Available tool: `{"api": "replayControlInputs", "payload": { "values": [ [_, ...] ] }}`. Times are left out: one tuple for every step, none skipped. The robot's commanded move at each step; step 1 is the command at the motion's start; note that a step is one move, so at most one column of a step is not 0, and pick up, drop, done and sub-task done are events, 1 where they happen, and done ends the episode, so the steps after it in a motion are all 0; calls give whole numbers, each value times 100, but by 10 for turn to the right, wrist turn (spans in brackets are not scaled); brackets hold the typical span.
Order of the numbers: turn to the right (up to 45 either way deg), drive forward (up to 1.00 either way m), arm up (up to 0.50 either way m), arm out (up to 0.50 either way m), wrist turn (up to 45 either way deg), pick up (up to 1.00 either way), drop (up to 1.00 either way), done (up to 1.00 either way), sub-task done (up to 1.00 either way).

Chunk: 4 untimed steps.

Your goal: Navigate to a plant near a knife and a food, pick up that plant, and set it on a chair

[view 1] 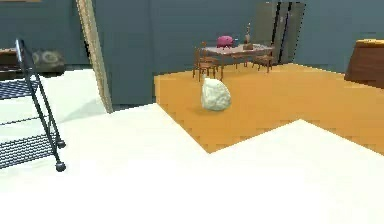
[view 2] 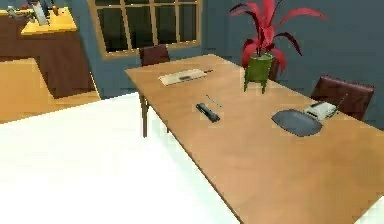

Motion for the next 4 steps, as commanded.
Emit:
{"api": "replayControlInputs", "payload": {
  "values": [
    [-240, 0, 0, 0, 0, 0, 0, 0, 0],
    [0, 25, 0, 0, 0, 0, 0, 0, 0],
    [450, 0, 0, 0, 0, 0, 0, 0, 0],
    [390, 0, 0, 0, 0, 0, 0, 0, 0]
  ]
}}
